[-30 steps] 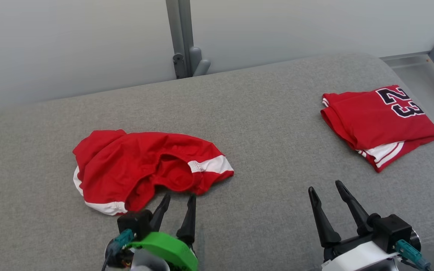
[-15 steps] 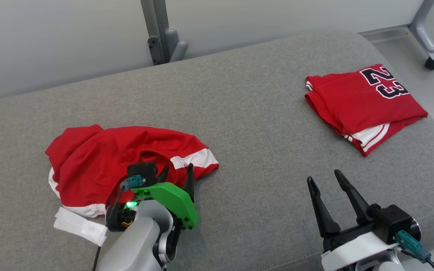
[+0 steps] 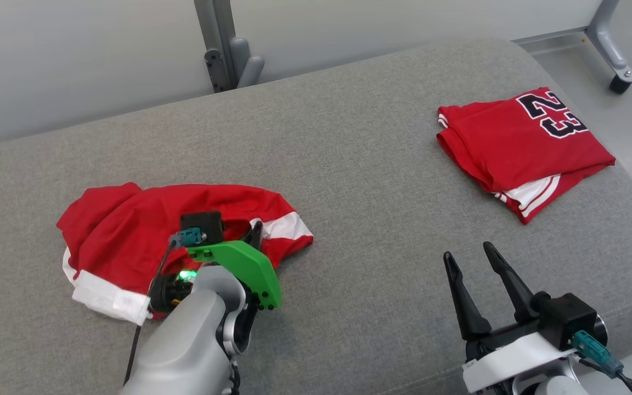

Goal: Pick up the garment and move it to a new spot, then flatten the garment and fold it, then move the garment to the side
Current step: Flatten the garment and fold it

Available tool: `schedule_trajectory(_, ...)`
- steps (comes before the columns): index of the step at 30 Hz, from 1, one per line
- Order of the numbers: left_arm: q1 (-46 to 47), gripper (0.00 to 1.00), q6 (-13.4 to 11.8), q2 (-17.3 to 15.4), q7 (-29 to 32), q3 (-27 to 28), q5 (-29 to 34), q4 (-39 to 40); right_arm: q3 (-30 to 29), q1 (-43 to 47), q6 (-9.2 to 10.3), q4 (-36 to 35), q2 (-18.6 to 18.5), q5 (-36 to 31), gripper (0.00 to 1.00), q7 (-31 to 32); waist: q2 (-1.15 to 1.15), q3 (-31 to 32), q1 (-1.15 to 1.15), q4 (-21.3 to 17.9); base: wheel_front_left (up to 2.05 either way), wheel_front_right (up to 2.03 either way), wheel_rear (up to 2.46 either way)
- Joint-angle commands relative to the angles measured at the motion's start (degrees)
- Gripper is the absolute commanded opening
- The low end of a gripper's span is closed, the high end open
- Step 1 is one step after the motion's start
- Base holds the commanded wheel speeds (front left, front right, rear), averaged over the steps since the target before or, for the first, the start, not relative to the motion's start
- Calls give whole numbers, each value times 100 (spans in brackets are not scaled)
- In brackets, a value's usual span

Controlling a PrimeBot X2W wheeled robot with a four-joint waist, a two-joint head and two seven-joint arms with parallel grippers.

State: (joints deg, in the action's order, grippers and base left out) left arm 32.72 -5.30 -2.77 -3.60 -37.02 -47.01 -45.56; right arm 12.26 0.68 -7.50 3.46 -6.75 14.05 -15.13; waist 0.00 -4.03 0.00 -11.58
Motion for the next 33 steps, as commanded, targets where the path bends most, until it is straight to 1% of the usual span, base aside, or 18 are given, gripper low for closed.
schedule_trajectory(1, 179, 0, 57, -23, 33, -1, -49, 41, -12, -43, 3, 13, -1, 24, 100, -4, 0, 69, 0, -9, 0, 0, 0)
schedule_trajectory(6, 754, 0, 331, -90, 380, 64, -171, 366, 19, 23, 3, 44, 18, 47, 100, -3, 0, 290, 0, -64, 0, 0, 0)
schedule_trajectory(8, 1098, 0, 349, -247, 506, 21, -13, 561, 20, 44, 3, 53, 36, 59, 100, -3, 0, 352, 0, -90, 0, 0, 0)
schedule_trajectory(12, 1709, 0, 435, -421, 864, 5, 51, 953, 18, 102, 3, 60, 54, 53, 100, -4, 0, 440, 0, -129, 0, 0, 0)
schedule_trajectory(14, 2067, 0, 446, -527, 1014, -1, 131, 1141, -6, 108, 3, 57, 47, 54, 100, -3, 0, 465, 0, -148, 0, 0, 0)
schedule_trajectory(18, 2622, 0, 428, -594, 1184, 74, 190, 1469, -52, 116, 3, 29, 24, 56, 100, -4, 0, 498, 0, -171, 0, 0, 0)
schedule_trajectory(21, 2790, 0, 377, -654, 1324, 66, 213, 1588, -62, 101, 3, 20, 12, 49, 100, -4, 0, 501, 0, -165, 0, 0, 0)
schedule_trajectory(24, 2424, 0, 367, -739, 1515, 78, 22, 1661, -53, 71, 3, 3, 27, 29, 100, -4, 0, 496, 0, -169, 0, 0, 0)
schedule_trajectory(28, 1446, 0, 439, -959, 1765, 73, -392, 1921, -62, 157, 3, -21, 60, 26, 100, -4, 0, 429, 0, -123, 0, 0, 0)
schedule_trajectory(29, 1160, 0, 441, -1040, 1759, 81, -473, 2013, -68, 175, 3, -17, 57, 32, 100, -4, 0, 399, 0, -93, 0, 0, 0)
schedule_trajectory(31, 612, 0, 389, -1310, 1517, 33, -342, 2216, -87, 205, 3, -13, 42, 38, 100, -4, 0, 340, 0, -26, 0, 0, 0)
schedule_trajectory(33, 10, 0, 324, -1455, 1291, 14, -343, 2359, -103, 237, 3, -5, 21, 46, 100, -4, 0, 295, 0, 57, 0, 0, 0)
